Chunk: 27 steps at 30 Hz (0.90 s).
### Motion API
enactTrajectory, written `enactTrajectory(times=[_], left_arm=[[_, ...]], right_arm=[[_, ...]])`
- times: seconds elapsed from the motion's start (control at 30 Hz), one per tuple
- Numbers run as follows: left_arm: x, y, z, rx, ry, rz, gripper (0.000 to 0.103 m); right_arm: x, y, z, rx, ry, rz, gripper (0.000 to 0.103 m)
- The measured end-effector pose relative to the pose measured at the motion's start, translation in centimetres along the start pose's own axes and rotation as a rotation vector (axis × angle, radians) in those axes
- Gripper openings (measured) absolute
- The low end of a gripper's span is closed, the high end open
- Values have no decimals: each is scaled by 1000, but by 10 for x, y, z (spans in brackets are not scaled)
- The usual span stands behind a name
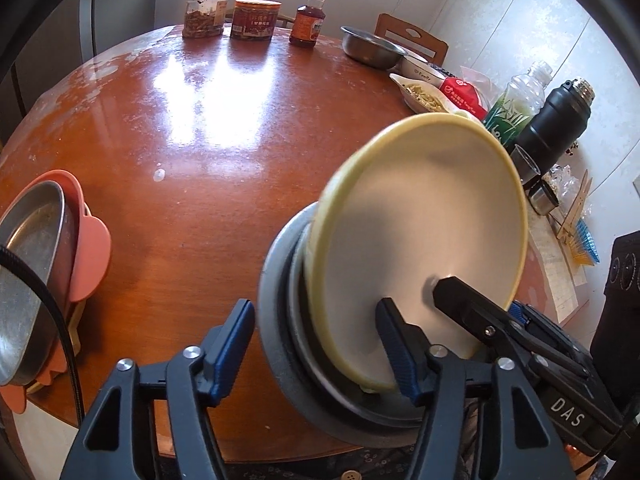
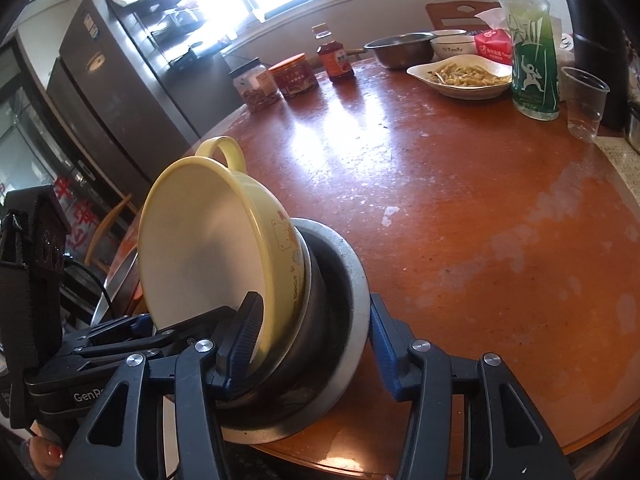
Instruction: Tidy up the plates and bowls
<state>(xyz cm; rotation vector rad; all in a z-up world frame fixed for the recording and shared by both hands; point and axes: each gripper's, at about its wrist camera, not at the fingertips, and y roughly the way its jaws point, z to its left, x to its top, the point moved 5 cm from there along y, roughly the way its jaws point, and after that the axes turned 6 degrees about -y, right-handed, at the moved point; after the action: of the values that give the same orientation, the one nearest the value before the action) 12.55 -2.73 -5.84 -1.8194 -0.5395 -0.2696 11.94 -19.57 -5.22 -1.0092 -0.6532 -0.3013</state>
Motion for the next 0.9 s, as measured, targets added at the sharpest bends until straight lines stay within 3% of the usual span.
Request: enactTrajectory(times=[0.5, 0.9], left_arm=[[3, -7, 3, -15, -24, 8, 56], [12, -40, 20, -12, -48, -36, 56]], right_arm=[[7, -3, 5, 2, 5, -16, 50], [24, -2, 26, 69, 0, -36, 50]])
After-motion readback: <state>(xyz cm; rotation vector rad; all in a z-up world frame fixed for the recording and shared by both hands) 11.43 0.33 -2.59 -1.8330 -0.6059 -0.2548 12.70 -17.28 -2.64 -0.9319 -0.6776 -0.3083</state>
